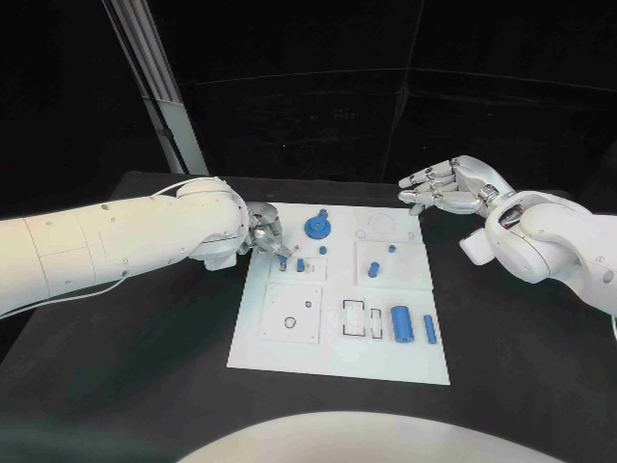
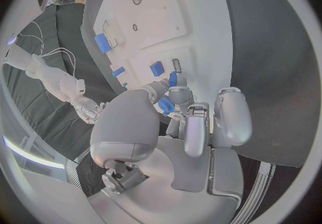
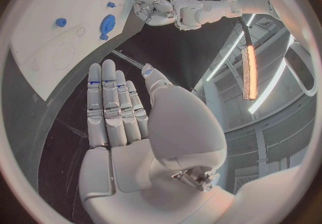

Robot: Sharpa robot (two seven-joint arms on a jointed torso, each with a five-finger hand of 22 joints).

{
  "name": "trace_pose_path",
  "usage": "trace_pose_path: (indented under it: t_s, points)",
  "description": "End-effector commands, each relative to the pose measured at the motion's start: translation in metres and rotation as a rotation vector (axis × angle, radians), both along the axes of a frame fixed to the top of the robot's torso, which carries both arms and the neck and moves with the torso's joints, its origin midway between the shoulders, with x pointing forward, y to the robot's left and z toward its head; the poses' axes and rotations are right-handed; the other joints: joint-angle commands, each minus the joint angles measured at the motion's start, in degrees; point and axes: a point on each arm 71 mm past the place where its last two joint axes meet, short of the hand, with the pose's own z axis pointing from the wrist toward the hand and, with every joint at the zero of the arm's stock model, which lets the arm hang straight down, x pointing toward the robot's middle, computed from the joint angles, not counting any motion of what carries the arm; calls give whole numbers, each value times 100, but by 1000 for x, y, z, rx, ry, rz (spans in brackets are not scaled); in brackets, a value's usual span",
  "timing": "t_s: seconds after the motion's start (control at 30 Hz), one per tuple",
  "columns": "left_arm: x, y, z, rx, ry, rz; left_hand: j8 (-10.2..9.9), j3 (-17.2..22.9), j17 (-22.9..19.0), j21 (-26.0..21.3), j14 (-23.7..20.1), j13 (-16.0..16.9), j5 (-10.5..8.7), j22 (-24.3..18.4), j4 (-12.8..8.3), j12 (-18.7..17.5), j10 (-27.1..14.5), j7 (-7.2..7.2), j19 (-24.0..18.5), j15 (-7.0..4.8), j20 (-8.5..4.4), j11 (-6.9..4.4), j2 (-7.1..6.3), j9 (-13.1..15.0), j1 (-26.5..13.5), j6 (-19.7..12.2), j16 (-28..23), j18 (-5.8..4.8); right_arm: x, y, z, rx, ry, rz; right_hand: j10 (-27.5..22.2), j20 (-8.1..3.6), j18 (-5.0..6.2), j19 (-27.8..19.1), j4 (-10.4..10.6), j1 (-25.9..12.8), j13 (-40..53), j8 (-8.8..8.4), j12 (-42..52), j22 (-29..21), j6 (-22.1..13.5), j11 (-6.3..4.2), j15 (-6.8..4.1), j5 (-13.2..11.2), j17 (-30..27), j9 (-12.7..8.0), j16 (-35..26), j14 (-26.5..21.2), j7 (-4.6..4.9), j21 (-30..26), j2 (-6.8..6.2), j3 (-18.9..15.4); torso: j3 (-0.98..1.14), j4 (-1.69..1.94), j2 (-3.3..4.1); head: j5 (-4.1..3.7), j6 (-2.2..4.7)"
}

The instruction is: Assemble the parts on the task board

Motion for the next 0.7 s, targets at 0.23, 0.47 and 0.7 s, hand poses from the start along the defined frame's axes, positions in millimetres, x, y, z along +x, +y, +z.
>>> trace_pose_path:
  t_s: [0.23,0.47,0.7]
  points:
    - [-5,-1,-3,31,28,-17,45,463,1509,24,605,7,38,-8,-421,20,29,-54,13,-36,-12,-3,56,12,5,-2,18,52,0,2,1,8,2,10,-28,47,24,11,24,-34,-9,-4,22,-8,-38,-7,31,-36,-7,7,-23,11,-15,-31,38,-7,0,8,11,-4,0]
    - [-6,-1,-4,40,36,-17,45,463,1509,24,605,7,38,-8,-421,20,29,-54,13,-36,-12,-3,56,12,5,-2,18,52,0,2,1,7,4,12,-28,47,24,11,24,-34,-9,-4,22,-8,-38,-7,31,-36,-7,7,-23,11,-15,-31,38,-7,0,4,19,3,-10]
    - [-7,-1,-5,48,45,-18,45,463,1509,24,605,7,38,-8,-421,20,29,-54,13,-36,-12,-3,56,12,5,-2,18,52,0,1,0,4,12,14,-30,47,25,14,25,-30,-11,-2,25,-11,-38,-9,30,-40,-7,8,-27,14,-16,-36,50,-2,2,11,20,12,-22]
